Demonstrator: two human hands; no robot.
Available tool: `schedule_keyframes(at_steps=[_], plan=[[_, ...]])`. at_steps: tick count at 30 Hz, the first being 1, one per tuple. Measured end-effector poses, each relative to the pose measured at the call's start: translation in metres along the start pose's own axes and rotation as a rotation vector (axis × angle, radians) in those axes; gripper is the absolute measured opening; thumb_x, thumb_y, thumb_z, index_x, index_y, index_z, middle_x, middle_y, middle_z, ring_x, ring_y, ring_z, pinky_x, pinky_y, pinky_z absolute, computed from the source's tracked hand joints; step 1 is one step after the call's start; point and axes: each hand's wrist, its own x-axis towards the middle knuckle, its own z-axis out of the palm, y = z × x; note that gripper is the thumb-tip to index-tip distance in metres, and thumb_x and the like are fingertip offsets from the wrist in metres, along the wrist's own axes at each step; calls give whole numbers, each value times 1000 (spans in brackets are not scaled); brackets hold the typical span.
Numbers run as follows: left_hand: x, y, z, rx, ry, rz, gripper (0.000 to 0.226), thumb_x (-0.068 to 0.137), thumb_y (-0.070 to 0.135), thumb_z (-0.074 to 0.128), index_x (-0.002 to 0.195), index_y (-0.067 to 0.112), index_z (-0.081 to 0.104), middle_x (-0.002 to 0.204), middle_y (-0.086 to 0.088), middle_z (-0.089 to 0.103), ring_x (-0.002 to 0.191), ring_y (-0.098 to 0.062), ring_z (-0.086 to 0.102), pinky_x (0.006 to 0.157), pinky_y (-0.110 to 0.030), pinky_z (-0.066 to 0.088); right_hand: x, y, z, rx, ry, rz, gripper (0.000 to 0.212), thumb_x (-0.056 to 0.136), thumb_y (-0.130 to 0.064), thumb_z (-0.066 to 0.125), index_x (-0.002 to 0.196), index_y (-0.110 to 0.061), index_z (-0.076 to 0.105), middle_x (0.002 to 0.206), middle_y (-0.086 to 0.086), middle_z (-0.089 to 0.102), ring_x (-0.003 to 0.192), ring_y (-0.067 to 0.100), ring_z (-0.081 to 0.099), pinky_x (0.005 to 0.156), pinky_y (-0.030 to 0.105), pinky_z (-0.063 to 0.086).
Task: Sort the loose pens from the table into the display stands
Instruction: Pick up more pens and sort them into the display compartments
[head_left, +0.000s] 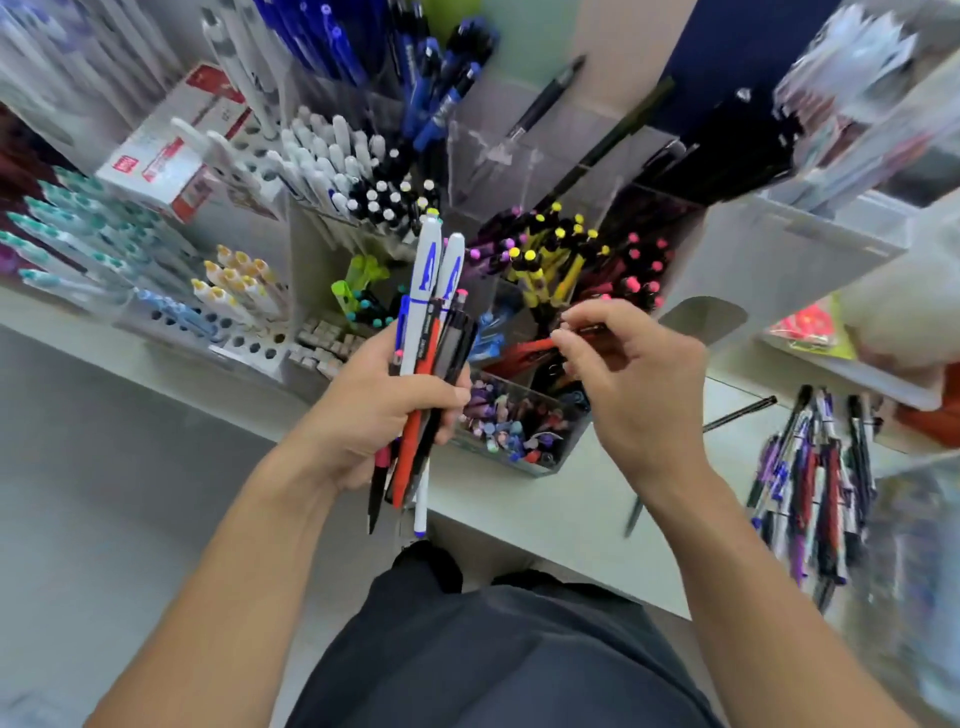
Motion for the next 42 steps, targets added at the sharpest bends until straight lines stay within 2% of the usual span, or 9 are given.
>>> schedule_keyframes(at_steps=[4,8,15,18,23,28,31,35,42], plan=[[1,2,-1,-29,-51,-65,28,72,-6,66,96,3,57,80,-12,63,58,-21,55,49,-30,46,-1,7,15,-222,-158,-57,14,91,-8,73,104,-7,78,100,4,77,93,18,71,87,23,49],[-1,3,-3,-116,-84,-101,26,73,-6,66,97,2,60,87,-16,60,59,-20,55,49,-29,46,8,6,16,-258,-128,-7,15,87,-2,73,99,-8,79,97,4,77,91,20,70,84,22,46],[-7,2,-4,-78,-71,-104,26,80,-9,70,104,0,64,92,-20,63,62,-19,58,52,-28,49,20,-5,17,-522,-380,-20,19,92,-9,68,107,-19,75,101,5,75,93,31,66,78,43,56],[-7,-1,-4,-54,8,-106,29,86,-12,66,111,-2,58,83,-10,67,61,-19,57,51,-28,49,20,-16,1,-402,-251,-21,24,90,-9,72,113,-16,74,103,2,74,93,24,67,84,40,55],[-14,-2,-9,56,88,-58,27,83,-10,71,105,3,60,79,-8,68,61,-21,57,53,-31,49,25,-37,-27,-47,-111,21,5,91,-18,74,93,-20,77,75,-15,69,66,5,64,64,15,49],[-16,11,6,317,13,44,37,84,-12,68,96,22,60,71,0,67,54,-17,56,52,-33,47,42,-60,15,313,-317,273,34,81,-55,76,85,-21,73,62,-5,65,53,10,54,53,33,44],[-12,14,5,406,92,121,33,83,-6,71,98,22,60,71,-13,63,52,-18,55,51,-33,48,54,-66,32,303,-280,299,32,84,-42,78,79,-12,68,60,5,65,48,20,58,48,38,52],[-12,18,-8,410,118,133,32,83,-4,74,102,18,61,75,-14,64,55,-18,56,53,-34,50,70,-71,32,522,-443,388,23,89,-15,76,90,7,68,67,14,67,51,14,62,50,25,56],[-17,18,-32,173,81,58,42,82,-15,71,110,15,61,80,-8,72,58,-18,61,53,-32,49,91,-85,39,616,-615,367,6,88,-4,72,89,1,70,65,9,64,49,8,58,51,17,54]])
